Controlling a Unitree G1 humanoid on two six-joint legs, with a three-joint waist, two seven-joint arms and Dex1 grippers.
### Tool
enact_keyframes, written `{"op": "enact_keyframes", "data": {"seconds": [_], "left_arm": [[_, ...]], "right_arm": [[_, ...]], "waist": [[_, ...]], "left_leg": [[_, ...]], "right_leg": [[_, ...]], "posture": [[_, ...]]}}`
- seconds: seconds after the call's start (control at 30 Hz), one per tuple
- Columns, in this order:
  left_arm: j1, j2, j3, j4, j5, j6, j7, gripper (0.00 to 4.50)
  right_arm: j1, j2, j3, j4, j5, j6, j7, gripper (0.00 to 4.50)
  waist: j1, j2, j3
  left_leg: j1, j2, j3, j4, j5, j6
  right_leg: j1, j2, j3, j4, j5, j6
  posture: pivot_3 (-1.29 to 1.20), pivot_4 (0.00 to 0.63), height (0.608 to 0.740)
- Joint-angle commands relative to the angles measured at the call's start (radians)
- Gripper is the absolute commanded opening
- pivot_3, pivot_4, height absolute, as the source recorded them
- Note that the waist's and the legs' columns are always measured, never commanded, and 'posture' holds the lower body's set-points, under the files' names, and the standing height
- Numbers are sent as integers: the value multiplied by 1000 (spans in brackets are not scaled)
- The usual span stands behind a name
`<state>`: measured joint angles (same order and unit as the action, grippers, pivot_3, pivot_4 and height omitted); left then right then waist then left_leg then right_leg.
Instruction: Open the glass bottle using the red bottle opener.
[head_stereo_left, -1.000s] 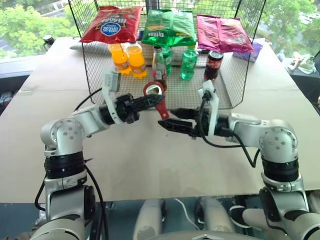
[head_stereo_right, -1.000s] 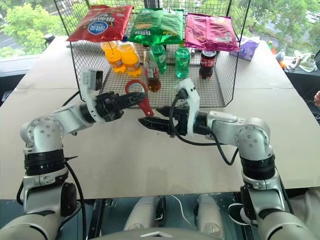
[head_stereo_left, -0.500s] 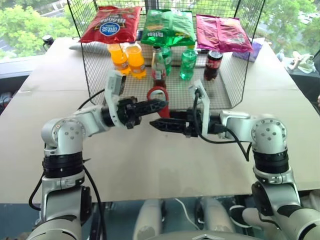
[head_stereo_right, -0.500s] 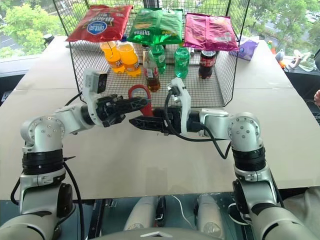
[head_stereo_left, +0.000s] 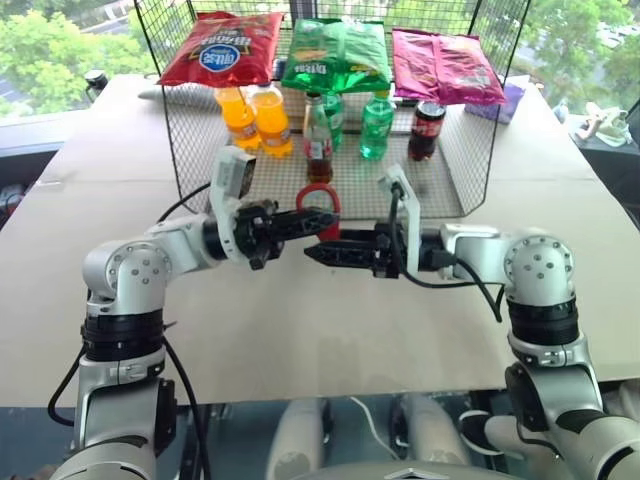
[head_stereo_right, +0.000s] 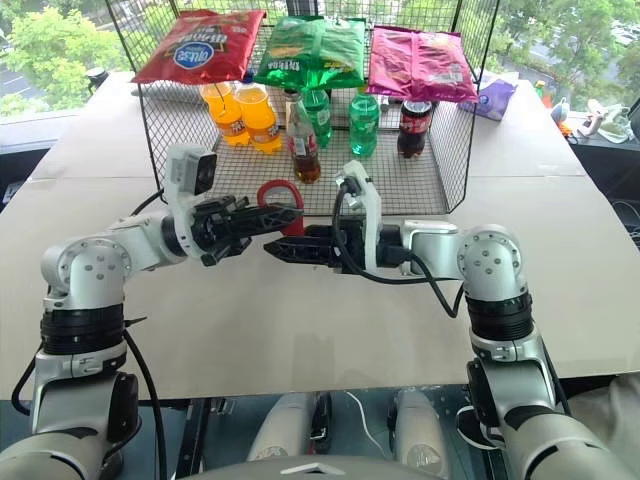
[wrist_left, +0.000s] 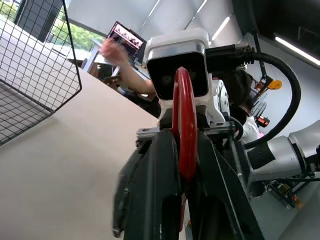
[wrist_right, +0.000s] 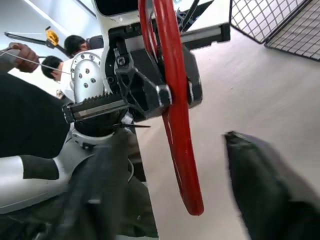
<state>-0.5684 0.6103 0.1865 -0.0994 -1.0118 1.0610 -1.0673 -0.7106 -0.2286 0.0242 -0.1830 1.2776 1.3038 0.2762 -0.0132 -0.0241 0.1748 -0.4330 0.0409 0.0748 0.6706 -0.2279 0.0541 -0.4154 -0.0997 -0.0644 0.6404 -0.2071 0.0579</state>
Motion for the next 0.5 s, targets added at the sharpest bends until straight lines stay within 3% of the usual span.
{"op": "enact_keyframes", "data": {"seconds": [0.03,0.13,0.5], "left_arm": [[-5,6,4,-34,-11,-20,-2,0],[-3,4,5,-36,-15,-22,1,0],[-5,1,8,-30,-37,-20,15,0]], "right_arm": [[-26,1,-26,-15,34,1,15,1304],[-24,-2,-29,-15,36,2,16,34],[-12,-7,-42,-13,61,-3,3,34]], "waist": [[0,0,0],[0,0,0],[0,1,0]], "left_leg": [[0,0,0,0,0,0],[0,0,0,0,0,0],[0,0,0,-1,0,0]], "right_leg": [[0,0,0,0,0,0],[0,0,0,0,0,0],[0,0,0,-1,0,0]], "posture": [[0,150,740],[0,150,740],[0,150,740]]}}
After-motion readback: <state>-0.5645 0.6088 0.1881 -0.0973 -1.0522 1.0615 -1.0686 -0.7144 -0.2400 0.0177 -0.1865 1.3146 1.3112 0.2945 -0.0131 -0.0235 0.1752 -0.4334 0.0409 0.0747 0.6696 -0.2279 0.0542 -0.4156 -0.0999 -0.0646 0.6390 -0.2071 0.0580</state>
